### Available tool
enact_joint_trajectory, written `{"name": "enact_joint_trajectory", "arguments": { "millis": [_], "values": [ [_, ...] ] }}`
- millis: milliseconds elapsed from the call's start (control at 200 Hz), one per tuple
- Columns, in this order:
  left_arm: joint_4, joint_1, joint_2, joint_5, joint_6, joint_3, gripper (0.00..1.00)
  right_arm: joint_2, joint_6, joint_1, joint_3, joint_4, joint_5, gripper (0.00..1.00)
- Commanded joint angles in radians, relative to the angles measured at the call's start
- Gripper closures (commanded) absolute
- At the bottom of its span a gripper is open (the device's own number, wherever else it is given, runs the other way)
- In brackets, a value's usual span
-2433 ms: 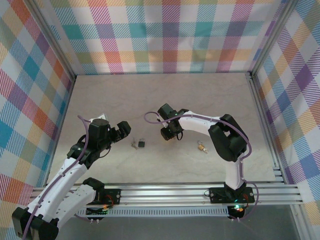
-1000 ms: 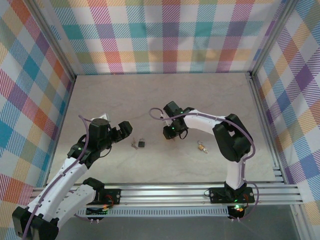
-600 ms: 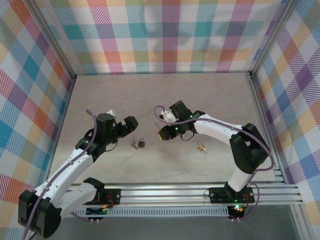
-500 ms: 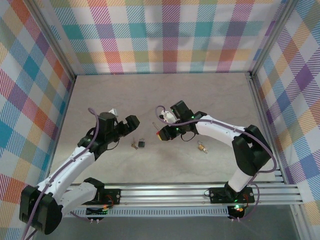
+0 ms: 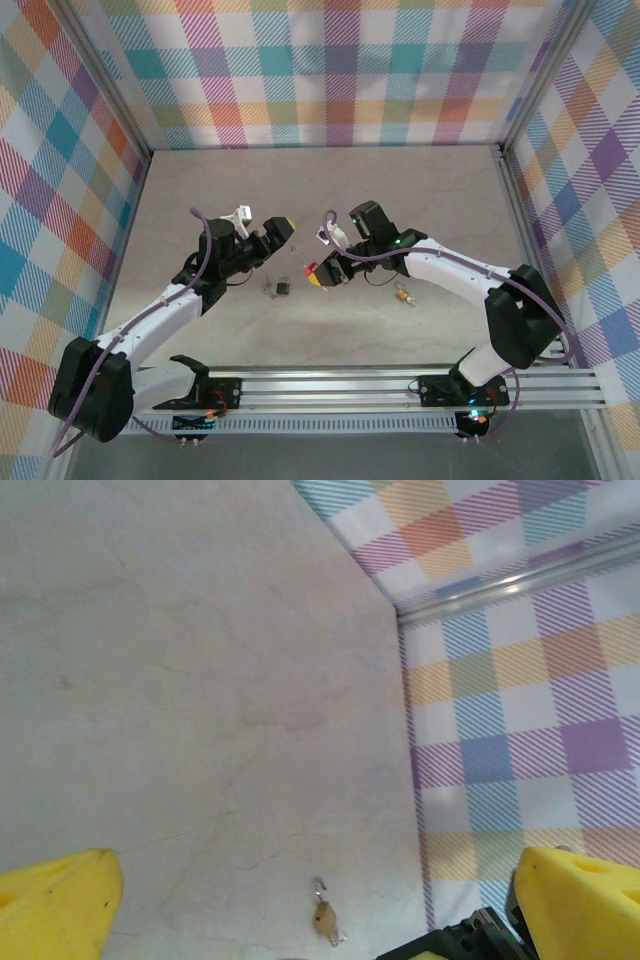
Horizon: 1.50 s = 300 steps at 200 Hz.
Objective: Lock with the key
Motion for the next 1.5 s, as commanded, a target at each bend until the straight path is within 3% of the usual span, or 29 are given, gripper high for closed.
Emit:
{"name": "enact_joint_trajectory", "arguments": {
  "millis": [0,480,1135,1495],
  "values": [
    [0.175,0.007,0.010,0.092,-0.059,-0.037,0.00,-0.028,-0.014,0.003,-0.012,0.051,-0.078,1.00],
    [0.275,-0.005,-0.054,0.183,-0.051,-0.114,0.00,-0.025,0.005,0.002,-0.014,0.082,-0.135,1.00],
    [0.483,-0.051,0.018,0.266,-0.094,-0.142,0.00,-0.008,0.021,0.003,-0.008,0.091,-0.156,1.00],
    [0.448,-0.059,-0.027,0.274,-0.050,-0.154,0.02,0.007,0.018,0.003,0.003,0.070,-0.117,1.00]
  ]
}}
